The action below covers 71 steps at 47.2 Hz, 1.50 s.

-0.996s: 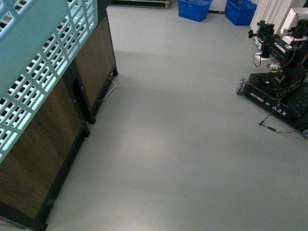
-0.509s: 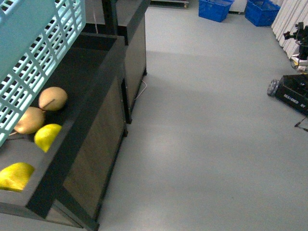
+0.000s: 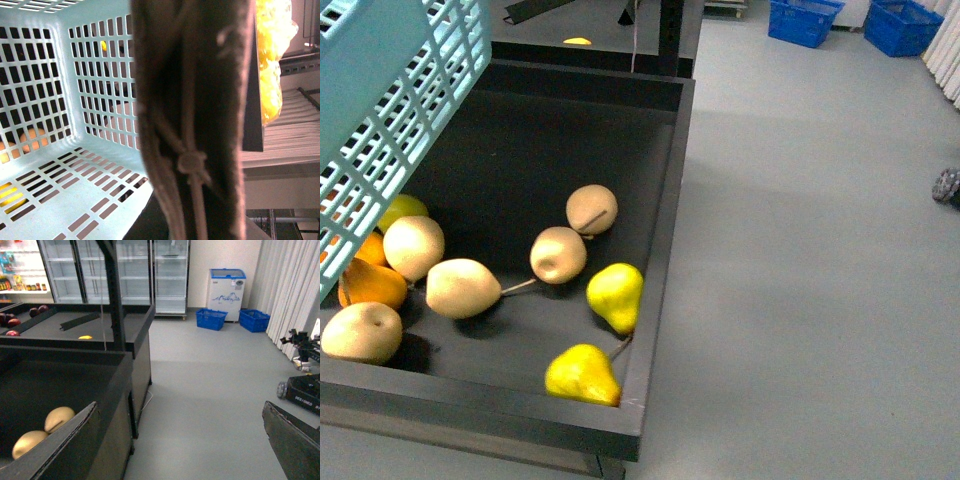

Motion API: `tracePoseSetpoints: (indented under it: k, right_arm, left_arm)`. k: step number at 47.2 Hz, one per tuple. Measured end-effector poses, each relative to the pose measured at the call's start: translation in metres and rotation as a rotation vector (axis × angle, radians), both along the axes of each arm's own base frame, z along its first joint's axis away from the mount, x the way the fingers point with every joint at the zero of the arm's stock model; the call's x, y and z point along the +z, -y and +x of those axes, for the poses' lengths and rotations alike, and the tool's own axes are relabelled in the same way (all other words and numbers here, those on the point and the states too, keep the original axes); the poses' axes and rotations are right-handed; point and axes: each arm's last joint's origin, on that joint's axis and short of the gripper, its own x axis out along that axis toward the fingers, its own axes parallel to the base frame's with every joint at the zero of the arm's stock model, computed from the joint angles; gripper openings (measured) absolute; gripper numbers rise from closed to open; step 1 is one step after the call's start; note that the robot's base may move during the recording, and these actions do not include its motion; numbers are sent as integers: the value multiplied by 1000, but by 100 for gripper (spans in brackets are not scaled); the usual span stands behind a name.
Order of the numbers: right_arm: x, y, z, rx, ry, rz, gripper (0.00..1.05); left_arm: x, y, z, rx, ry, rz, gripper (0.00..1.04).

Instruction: Pick mango and avocado into basket

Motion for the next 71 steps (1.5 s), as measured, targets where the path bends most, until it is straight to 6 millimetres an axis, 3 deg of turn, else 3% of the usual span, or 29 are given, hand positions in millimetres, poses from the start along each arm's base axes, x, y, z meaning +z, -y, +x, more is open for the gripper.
tracePoseSetpoints:
  k: [71]
  right_arm:
    - [0, 0, 0, 1, -1, 0, 97]
  left_arm:
    - [0, 0, 0, 1, 2, 2, 6]
